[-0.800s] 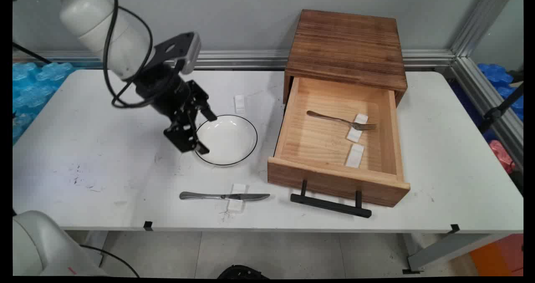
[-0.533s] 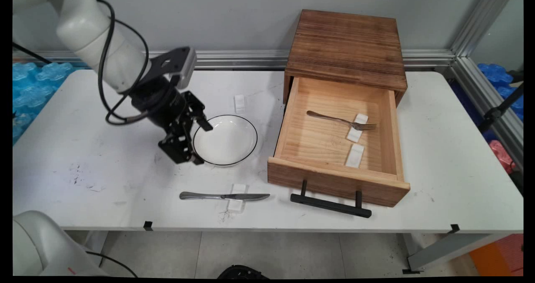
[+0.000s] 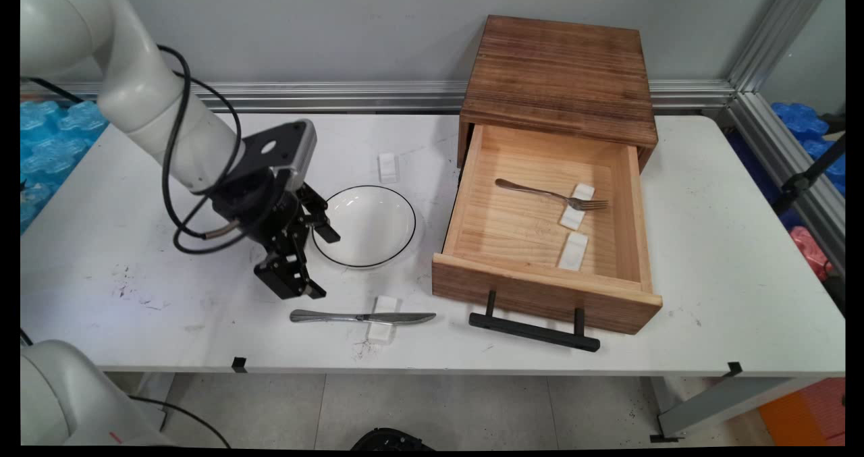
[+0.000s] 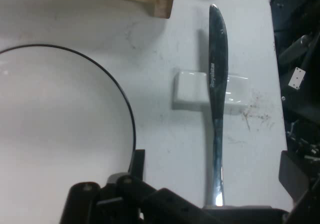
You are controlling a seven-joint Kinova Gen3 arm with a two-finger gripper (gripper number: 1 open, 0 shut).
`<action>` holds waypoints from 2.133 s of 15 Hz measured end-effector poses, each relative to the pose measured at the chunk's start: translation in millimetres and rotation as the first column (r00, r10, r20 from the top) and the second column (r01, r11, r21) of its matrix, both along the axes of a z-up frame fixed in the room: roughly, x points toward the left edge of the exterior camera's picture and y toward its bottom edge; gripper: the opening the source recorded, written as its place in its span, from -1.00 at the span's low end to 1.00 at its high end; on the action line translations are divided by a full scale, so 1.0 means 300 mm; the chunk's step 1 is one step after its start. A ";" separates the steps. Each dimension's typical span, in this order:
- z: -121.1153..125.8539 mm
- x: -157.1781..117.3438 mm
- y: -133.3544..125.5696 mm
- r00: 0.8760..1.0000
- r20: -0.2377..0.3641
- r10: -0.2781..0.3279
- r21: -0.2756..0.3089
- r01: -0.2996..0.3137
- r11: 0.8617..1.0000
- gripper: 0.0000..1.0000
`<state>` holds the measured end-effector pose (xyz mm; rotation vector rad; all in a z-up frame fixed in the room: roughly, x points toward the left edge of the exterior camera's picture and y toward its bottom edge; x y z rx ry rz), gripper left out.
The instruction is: Pick up the knife from the right of the white plate
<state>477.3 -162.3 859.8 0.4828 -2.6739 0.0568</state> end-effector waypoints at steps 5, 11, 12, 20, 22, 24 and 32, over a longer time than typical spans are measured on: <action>-0.067 -0.030 0.023 1.000 -0.008 0.021 0.024 -0.021 0.999 1.00; -0.156 -0.066 0.042 1.000 -0.001 0.025 0.045 -0.025 0.999 1.00; -0.170 -0.070 0.042 1.000 0.001 0.021 0.046 -0.021 0.999 1.00; -0.247 -0.081 0.034 1.000 0.024 -0.006 0.051 0.005 0.999 1.00; -0.260 -0.084 0.029 1.000 0.029 -0.010 0.051 0.008 0.999 1.00; -0.267 -0.088 0.028 0.999 0.035 -0.010 0.050 0.009 0.999 1.00; -0.264 -0.118 0.051 0.996 0.082 0.017 0.045 -0.020 0.999 1.00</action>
